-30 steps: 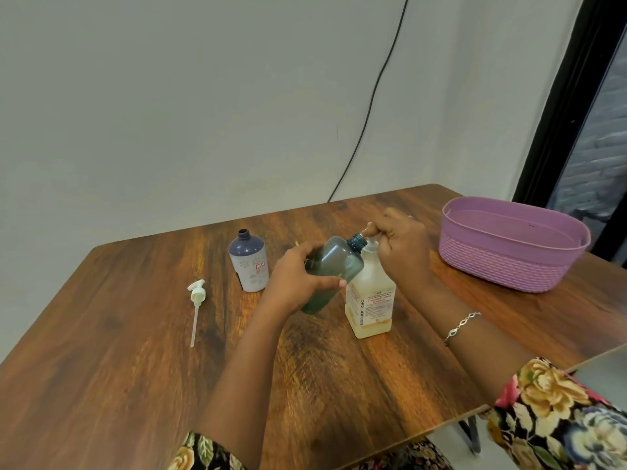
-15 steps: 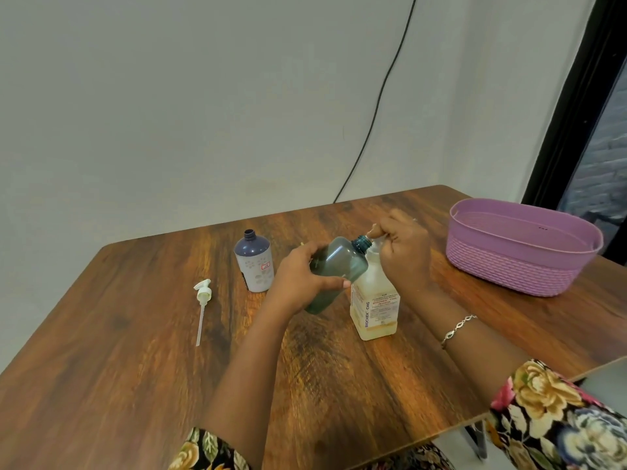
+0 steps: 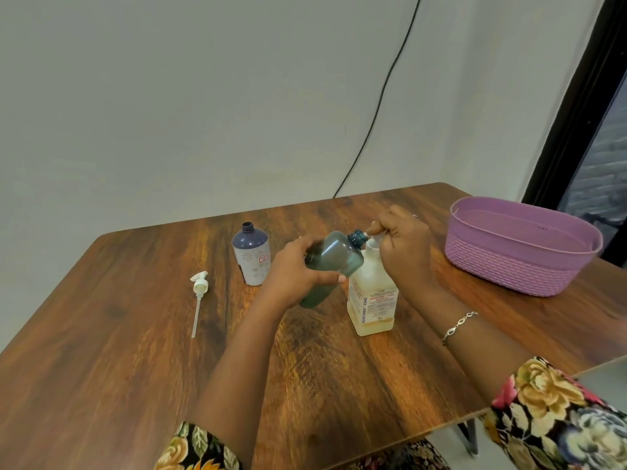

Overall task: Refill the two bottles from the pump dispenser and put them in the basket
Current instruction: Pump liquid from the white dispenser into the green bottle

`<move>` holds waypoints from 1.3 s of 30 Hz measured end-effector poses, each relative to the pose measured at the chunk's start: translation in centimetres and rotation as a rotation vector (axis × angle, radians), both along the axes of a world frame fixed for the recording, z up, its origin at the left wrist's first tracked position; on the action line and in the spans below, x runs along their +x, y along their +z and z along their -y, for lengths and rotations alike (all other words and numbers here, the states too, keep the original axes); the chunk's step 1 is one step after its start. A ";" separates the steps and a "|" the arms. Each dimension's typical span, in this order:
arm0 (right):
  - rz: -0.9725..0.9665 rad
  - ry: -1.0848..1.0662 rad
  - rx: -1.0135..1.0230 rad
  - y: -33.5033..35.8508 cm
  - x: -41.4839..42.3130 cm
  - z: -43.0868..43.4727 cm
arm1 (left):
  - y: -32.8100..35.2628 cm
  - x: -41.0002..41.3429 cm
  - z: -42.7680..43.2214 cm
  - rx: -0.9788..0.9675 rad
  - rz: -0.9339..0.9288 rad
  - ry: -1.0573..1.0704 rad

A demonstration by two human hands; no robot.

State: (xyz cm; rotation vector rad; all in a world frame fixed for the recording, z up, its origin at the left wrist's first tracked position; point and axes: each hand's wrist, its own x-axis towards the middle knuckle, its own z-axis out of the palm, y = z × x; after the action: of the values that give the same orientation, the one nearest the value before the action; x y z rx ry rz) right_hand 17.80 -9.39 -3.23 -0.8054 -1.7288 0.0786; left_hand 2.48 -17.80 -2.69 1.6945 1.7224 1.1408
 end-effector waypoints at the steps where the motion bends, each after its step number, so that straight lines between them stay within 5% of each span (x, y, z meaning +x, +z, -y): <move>1: 0.001 0.020 -0.018 0.4 0.2 0.1 | 0.1 0.0 0.1 0.000 0.003 -0.002; 39: 0.106 0.011 -0.058 1.6 0.8 0.5 | 0.5 0.0 0.2 -0.023 -0.029 0.024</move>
State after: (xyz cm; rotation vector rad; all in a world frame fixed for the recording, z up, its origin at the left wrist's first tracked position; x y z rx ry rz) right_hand 18.59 -9.88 -1.66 -0.8559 -1.8384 0.0955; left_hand 2.53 -18.03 -2.23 1.6883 1.7711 1.1078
